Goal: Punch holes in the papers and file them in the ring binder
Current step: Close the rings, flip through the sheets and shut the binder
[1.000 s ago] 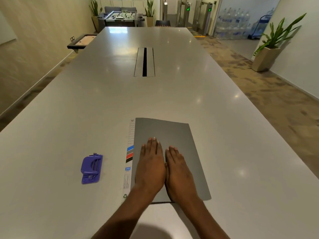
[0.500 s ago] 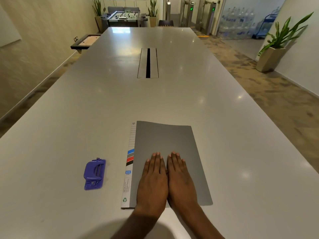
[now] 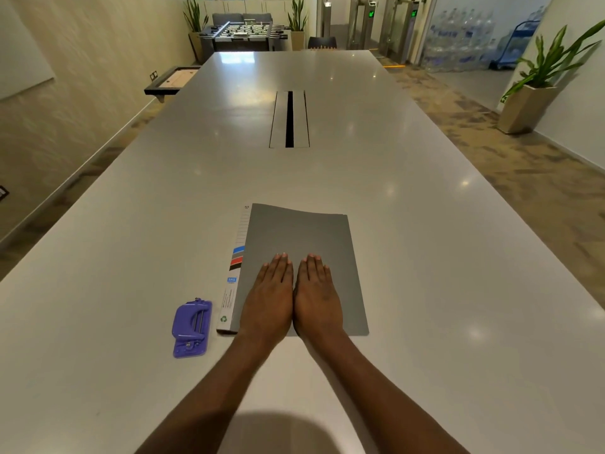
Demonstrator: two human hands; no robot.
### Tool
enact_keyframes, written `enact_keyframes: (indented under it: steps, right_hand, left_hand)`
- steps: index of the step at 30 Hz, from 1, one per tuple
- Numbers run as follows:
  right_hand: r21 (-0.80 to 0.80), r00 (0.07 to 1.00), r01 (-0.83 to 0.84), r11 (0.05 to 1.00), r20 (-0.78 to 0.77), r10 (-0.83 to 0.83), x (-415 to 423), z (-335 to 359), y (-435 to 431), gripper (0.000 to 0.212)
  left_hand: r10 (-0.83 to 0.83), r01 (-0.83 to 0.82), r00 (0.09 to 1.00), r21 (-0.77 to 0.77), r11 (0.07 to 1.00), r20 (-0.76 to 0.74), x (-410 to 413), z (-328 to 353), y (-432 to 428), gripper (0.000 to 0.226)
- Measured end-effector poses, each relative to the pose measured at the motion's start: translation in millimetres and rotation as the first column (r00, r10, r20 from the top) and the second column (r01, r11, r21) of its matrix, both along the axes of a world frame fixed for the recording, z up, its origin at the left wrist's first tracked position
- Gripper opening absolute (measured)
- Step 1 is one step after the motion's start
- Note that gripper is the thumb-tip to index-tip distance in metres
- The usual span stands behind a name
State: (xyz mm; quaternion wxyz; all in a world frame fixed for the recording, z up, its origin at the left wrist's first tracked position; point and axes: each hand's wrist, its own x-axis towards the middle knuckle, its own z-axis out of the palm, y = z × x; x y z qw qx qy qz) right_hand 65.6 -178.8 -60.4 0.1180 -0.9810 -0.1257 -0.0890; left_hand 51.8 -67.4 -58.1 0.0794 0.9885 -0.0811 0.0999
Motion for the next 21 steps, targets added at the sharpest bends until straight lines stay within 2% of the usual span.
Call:
enact_keyframes:
  steps: [10,21]
  right_hand:
    - [0.006,0.999,0.012,1.0,-0.03,-0.012,56.1,0.5,13.1,0.069]
    - [-0.058,0.996,-0.056,0.997,-0.074,0.051,80.1,6.3,4.2,0.076]
  left_hand:
    - [-0.001,0.002,0.999,0.032,0.999,-0.04,49.3,8.6,14.1,0.067]
    - [0.056,-0.053,0.996,0.05,0.997,-0.066,74.0,11.7,5.8,0.071]
